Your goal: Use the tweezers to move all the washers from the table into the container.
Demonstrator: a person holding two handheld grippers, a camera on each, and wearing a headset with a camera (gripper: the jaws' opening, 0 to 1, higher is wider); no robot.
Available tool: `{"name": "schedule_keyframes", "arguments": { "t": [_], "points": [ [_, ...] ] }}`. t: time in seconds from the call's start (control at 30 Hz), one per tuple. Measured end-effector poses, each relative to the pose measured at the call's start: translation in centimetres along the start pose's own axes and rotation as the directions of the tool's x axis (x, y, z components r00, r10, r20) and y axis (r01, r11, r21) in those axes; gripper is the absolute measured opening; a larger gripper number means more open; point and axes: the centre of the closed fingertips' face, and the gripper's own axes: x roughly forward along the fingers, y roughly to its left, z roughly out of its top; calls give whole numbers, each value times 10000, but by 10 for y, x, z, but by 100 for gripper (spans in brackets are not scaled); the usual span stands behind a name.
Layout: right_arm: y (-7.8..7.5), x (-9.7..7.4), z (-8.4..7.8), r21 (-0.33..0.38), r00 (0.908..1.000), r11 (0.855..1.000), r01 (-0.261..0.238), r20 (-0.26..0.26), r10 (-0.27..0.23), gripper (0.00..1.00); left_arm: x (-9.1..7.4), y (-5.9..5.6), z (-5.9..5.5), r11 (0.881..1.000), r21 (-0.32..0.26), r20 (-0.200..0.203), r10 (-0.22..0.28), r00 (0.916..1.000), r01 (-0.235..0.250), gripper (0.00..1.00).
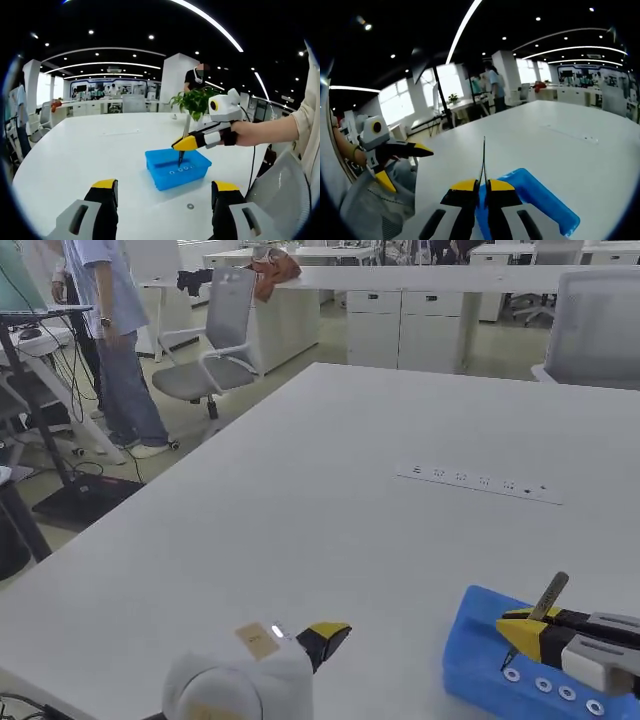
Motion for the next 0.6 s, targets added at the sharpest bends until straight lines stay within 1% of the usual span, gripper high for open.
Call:
{"name": "schedule_keyframes", "arguments": {
  "t": [0.47,0.6],
  "points": [
    [25,5,-26,199,9971,9980,-607,-439,616,4,0,0,-1,10000,16,-52,-19,10000,19,77],
    [33,7,-32,371,9955,9964,-756,-536,776,4,1,0,-2,10000,14,-59,-27,10000,27,77]
  ]
}}
